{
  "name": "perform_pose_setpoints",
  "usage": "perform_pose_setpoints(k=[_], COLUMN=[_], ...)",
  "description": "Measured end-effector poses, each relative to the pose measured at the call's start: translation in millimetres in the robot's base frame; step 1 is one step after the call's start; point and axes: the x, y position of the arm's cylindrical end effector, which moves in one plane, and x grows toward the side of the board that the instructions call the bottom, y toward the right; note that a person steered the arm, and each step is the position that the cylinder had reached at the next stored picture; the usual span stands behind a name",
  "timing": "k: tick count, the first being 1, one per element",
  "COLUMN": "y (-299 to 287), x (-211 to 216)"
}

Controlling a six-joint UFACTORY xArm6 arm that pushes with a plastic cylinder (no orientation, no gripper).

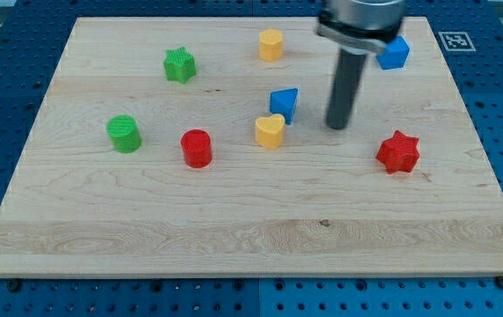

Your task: Push the green star to the bottom center

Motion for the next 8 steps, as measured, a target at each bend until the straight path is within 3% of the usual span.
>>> perform_pose_setpoints(k=[1, 2, 3, 4, 6, 7, 8], y=[72.7, 110.4, 58.9, -29.6, -193.2, -332.8, -372.7], x=[96.1, 144.2, 79.4, 26.5, 109.0, 52.9, 16.9])
